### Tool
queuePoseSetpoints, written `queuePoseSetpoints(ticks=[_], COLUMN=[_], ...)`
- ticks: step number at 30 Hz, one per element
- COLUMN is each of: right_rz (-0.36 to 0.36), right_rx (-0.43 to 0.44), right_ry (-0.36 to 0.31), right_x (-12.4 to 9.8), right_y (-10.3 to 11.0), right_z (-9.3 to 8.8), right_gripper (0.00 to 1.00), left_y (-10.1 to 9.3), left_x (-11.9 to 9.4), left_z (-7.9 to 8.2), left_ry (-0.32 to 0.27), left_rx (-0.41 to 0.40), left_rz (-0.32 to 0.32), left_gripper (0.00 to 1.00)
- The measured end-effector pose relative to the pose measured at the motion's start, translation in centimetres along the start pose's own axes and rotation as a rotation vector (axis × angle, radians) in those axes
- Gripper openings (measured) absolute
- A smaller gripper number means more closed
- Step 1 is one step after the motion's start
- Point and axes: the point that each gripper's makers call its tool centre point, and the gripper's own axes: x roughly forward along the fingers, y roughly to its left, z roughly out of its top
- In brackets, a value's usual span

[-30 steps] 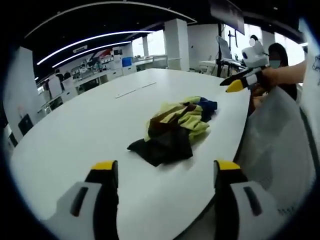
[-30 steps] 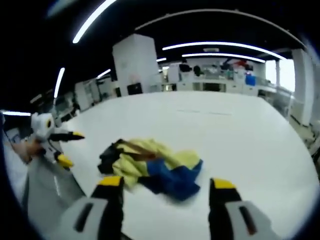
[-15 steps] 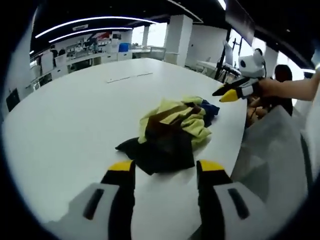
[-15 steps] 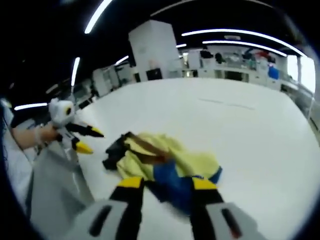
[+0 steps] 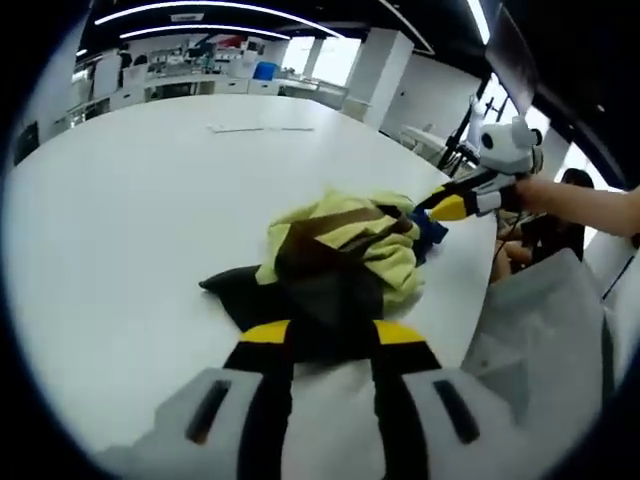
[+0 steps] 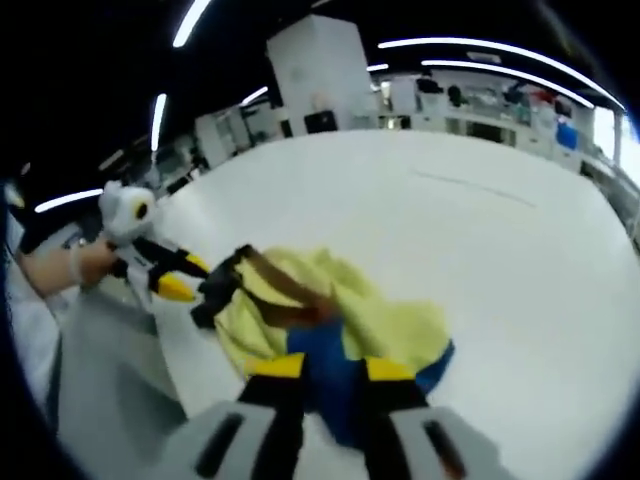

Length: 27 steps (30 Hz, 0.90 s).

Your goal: Fold the garment on the visible template until the final outline fits inside the template.

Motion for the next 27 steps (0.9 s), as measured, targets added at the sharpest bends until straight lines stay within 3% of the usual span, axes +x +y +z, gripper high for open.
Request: queuePoseSetpoints(ticks=[5,11,15,27], right_rz=[0.037,0.048,0.062,0.082], right_rx=[0.065,0.079,0.106,0.209], right_ry=[0.022,0.05,0.026,-0.039], right_x=[0.5,1.0,0.7,-0.4], right_y=[-0.1,0.8,0.7,1.2], right_z=[-0.9,-2.1,-1.7,-1.5], right_gripper=[0.12,0.12,0.1,0.03], left_y=[0.0,0.2,0.5,0.5], left_x=[0.5,1.1,1.3,1.5], left_z=[-0.2,-0.8,-0.8,-1.1], left_ry=[-0.006,0.004,-0.007,-0.01], left_rx=[-0.038,-0.065,-0.095,-0.117], left_rz=[-0.006,-0.008,-0.013,-0.019], left_gripper=[0.25,0.22,0.16,0.11])
